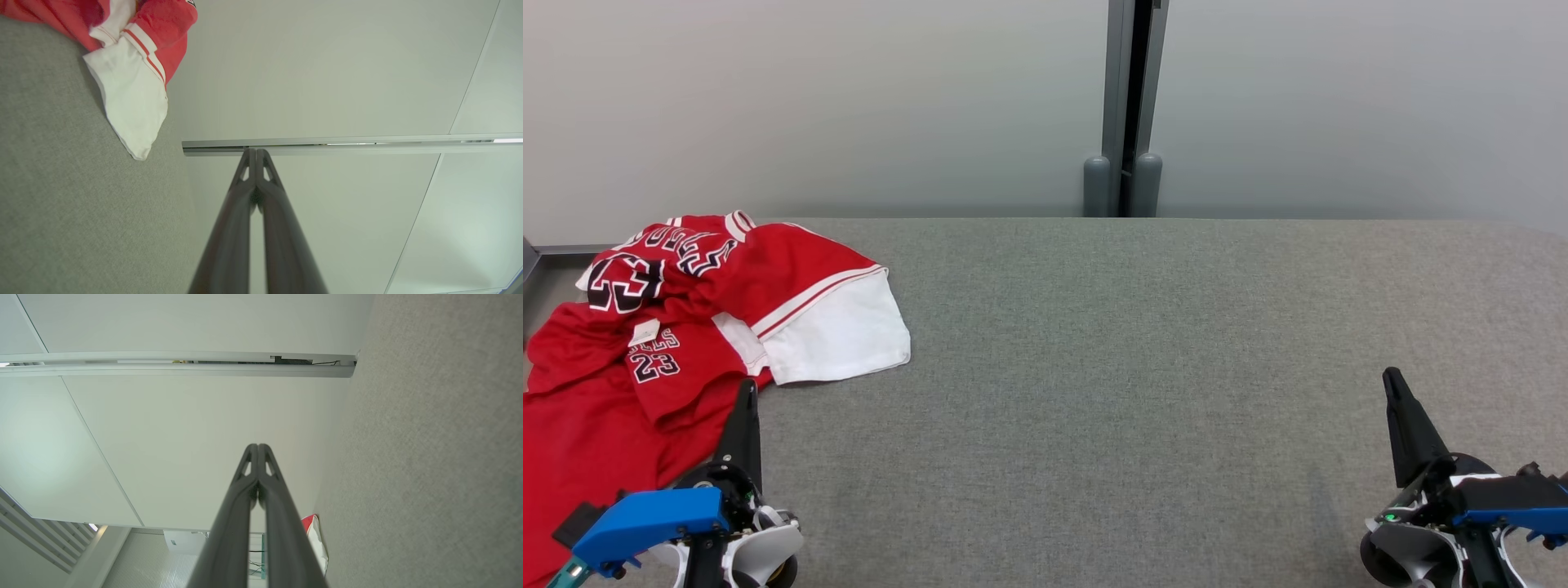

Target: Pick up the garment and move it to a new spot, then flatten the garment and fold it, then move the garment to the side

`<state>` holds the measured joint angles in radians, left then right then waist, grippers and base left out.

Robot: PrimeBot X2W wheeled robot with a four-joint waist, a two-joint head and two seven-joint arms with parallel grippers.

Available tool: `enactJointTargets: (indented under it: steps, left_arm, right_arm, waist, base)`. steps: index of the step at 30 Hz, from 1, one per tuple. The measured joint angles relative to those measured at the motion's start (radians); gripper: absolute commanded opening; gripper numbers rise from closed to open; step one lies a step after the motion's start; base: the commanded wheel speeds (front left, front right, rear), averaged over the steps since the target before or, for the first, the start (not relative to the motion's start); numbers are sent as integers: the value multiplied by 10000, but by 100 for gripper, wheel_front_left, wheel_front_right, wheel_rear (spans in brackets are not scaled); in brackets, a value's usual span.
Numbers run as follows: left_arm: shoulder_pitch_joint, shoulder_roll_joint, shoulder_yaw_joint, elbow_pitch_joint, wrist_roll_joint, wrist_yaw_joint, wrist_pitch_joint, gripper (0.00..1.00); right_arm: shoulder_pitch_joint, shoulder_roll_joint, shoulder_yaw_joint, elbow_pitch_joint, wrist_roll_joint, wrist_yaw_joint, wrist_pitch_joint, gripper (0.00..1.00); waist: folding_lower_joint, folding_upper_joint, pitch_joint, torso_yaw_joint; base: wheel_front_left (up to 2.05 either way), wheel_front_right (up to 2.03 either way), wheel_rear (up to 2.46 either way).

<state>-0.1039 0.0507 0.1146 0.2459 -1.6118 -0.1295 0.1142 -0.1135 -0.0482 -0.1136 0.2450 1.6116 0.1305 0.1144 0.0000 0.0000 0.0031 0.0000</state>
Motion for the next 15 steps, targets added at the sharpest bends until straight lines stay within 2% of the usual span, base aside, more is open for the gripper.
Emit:
enactJointTargets:
  steps: [15]
  left_arm:
    - [0,0,0,0,0,0,0,0]
  right_arm:
    - [0,0,0,0,0,0,0,0]
  waist:
    - [0,0,0,0]
  base:
    - [0,0,0]
